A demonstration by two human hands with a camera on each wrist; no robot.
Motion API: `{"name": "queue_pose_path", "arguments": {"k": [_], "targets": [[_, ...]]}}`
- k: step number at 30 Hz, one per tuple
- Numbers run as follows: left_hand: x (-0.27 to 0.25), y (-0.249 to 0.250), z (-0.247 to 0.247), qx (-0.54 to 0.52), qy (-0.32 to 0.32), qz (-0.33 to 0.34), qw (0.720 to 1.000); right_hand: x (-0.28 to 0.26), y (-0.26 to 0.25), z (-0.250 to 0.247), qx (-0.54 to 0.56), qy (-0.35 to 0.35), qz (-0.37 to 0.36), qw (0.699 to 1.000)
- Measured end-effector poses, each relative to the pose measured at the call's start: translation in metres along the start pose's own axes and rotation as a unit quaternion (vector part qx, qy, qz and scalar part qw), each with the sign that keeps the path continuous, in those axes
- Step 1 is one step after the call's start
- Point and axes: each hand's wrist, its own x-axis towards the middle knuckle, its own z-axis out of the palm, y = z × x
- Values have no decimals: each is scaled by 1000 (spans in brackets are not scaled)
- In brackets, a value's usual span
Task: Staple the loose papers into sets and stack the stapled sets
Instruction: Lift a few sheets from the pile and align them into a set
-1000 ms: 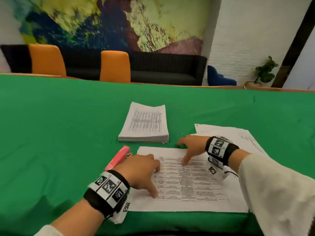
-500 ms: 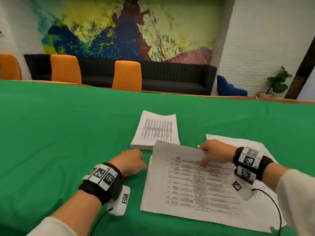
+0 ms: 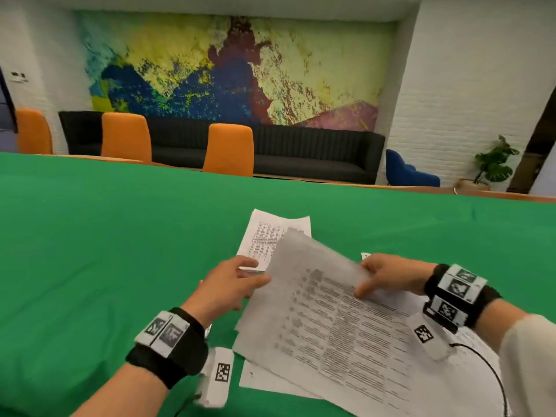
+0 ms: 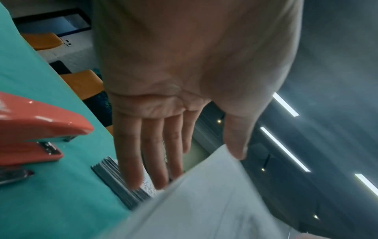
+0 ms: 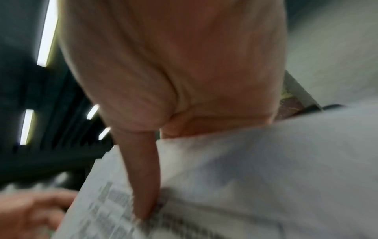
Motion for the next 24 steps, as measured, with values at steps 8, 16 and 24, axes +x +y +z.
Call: {"name": "queue_pose_path", "arguments": {"k": [8,16,24], "targets": [[-2,-19,-6,172,-31,-6,985,42,-4,47,-212,-62,44,974],[-8,-27,-18,77,0,15,997,-4,7,14,26,-6,-7,1000],[-11,10,5,-318,8,99,943,-49,-26,21,435,178,-165,867]]}}
